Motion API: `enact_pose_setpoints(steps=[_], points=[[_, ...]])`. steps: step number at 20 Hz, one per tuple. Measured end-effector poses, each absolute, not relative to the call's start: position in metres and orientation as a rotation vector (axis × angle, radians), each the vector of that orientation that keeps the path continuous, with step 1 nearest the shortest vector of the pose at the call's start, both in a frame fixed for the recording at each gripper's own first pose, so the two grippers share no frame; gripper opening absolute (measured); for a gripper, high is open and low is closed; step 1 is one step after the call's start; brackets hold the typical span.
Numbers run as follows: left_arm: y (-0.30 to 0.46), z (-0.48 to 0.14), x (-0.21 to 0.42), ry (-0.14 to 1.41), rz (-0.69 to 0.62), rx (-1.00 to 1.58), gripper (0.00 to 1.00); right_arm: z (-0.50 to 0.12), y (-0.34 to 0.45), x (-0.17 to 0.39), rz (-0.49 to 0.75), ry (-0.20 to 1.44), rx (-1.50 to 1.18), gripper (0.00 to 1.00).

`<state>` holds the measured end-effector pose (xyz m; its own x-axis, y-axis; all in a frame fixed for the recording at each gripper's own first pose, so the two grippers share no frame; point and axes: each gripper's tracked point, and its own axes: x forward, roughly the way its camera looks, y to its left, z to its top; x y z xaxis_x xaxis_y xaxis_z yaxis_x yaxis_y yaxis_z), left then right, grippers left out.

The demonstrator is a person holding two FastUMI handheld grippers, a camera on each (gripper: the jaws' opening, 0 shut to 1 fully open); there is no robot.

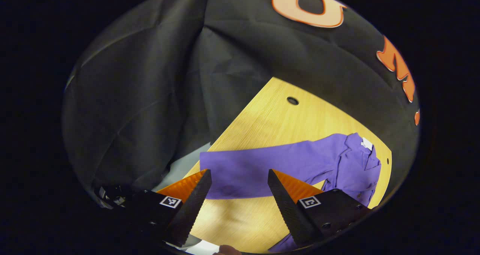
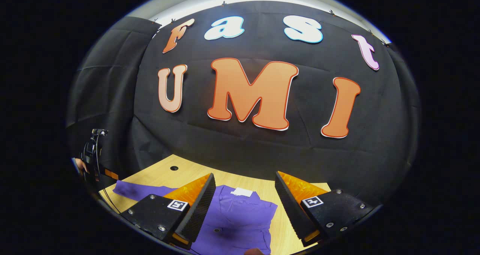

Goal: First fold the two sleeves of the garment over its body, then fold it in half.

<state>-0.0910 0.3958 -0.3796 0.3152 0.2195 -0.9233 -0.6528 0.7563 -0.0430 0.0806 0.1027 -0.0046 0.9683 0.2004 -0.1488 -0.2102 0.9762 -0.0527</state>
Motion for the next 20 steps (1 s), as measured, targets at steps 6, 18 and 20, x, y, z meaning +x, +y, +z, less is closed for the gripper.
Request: enact_pose_setpoints(steps=[6, 18, 20], points=[[0.384, -0.435, -0.106, 1.285, 0.585, -0.599, 0.98, -0.003, 0.09, 0.068, 0.177, 0.131, -0.104, 0.94], [0.409, -0.501, -0.118, 1.471, 0.545, -0.621, 0.98, -0.035, 0.099, 0.046, 0.066, 0.234, -0.093, 0.95], [0.403, -0.499, -0.11, 1.47, 0.542, -0.626, 0.94, -0.046, 0.101, 0.04, 0.047, 0.267, -0.097, 0.94]])
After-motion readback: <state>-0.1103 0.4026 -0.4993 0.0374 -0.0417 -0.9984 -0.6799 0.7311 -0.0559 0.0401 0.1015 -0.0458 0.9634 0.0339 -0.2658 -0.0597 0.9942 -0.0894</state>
